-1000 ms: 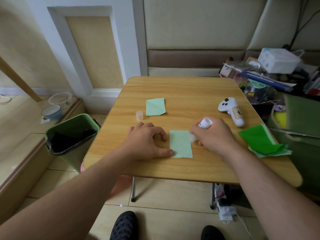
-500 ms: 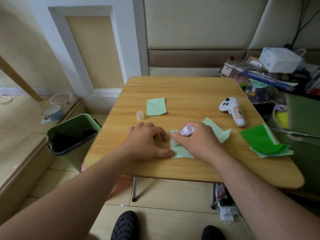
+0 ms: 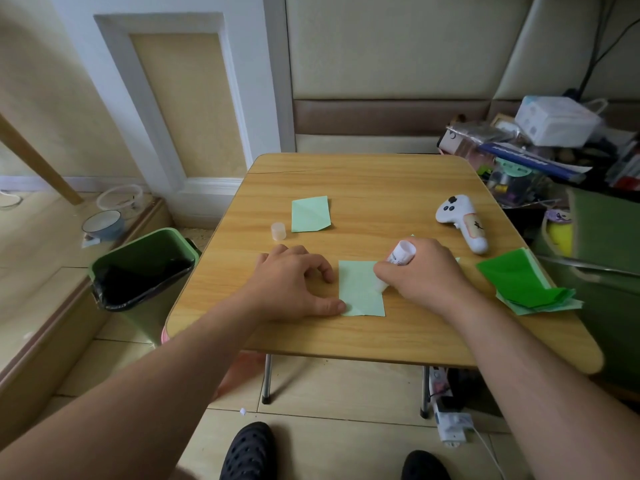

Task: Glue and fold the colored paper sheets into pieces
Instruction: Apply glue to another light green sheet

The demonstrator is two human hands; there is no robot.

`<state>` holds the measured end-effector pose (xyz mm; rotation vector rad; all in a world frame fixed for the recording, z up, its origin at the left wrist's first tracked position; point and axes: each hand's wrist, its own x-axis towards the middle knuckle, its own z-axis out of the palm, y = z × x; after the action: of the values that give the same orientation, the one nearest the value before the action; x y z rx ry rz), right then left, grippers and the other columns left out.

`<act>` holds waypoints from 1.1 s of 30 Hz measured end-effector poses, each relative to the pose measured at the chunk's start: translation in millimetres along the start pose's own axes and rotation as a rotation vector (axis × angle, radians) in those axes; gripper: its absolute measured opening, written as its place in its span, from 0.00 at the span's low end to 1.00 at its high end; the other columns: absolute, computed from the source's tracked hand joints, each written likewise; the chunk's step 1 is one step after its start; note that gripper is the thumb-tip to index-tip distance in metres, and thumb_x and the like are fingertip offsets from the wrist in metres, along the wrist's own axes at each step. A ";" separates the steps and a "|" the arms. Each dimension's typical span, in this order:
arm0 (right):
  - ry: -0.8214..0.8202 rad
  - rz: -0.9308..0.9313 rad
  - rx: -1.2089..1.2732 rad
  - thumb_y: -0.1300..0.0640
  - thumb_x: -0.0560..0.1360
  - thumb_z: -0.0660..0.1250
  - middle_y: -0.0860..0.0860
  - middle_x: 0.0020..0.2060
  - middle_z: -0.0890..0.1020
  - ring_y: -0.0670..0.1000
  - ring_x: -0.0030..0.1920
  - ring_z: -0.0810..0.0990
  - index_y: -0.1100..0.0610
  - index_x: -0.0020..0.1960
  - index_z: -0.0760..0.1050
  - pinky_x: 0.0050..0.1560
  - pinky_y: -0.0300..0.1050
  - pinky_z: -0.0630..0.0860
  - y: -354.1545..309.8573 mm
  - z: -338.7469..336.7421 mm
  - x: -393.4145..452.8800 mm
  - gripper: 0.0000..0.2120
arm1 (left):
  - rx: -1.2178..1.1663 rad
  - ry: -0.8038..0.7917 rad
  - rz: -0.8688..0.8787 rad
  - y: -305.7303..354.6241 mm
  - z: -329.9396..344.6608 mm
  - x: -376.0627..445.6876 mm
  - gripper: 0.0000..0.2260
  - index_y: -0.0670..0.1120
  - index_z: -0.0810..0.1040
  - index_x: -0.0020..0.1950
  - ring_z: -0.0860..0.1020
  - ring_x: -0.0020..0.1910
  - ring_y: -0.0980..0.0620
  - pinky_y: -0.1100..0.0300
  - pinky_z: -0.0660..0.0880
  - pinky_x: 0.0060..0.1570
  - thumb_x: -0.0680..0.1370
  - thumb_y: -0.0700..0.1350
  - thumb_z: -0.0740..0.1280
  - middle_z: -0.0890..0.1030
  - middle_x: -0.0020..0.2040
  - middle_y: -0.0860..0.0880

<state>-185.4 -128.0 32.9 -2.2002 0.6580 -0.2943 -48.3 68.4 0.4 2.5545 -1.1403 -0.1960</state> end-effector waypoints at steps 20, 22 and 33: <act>-0.075 -0.032 0.071 0.46 0.74 0.75 0.45 0.34 0.84 0.47 0.33 0.80 0.50 0.42 0.82 0.35 0.43 0.75 -5.6 25.0 -6.1 0.09 | 0.019 0.018 -0.007 1.1 1.3 -0.7 0.25 0.65 0.77 0.53 0.69 0.56 0.53 0.51 0.65 0.61 0.63 0.77 0.70 0.73 0.50 0.61; -0.063 -0.034 0.041 0.48 0.74 0.75 0.44 0.35 0.84 0.46 0.35 0.80 0.51 0.41 0.82 0.32 0.35 0.72 -4.8 20.5 -5.8 0.08 | 0.019 0.012 -0.008 0.8 1.2 -0.6 0.26 0.65 0.76 0.54 0.69 0.56 0.53 0.51 0.65 0.61 0.63 0.77 0.70 0.73 0.50 0.62; -0.028 -0.069 -0.134 0.53 0.70 0.72 0.43 0.33 0.84 0.45 0.39 0.79 0.53 0.36 0.80 0.33 0.39 0.74 0.6 0.5 -4.4 0.06 | 0.013 0.004 0.001 1.0 0.1 -1.2 0.25 0.65 0.76 0.53 0.68 0.55 0.53 0.53 0.63 0.59 0.63 0.77 0.70 0.71 0.49 0.62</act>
<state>-189.1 -125.6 32.1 -2.3538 0.6031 -0.2608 -49.8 68.7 0.7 2.5645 -1.1451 -0.1842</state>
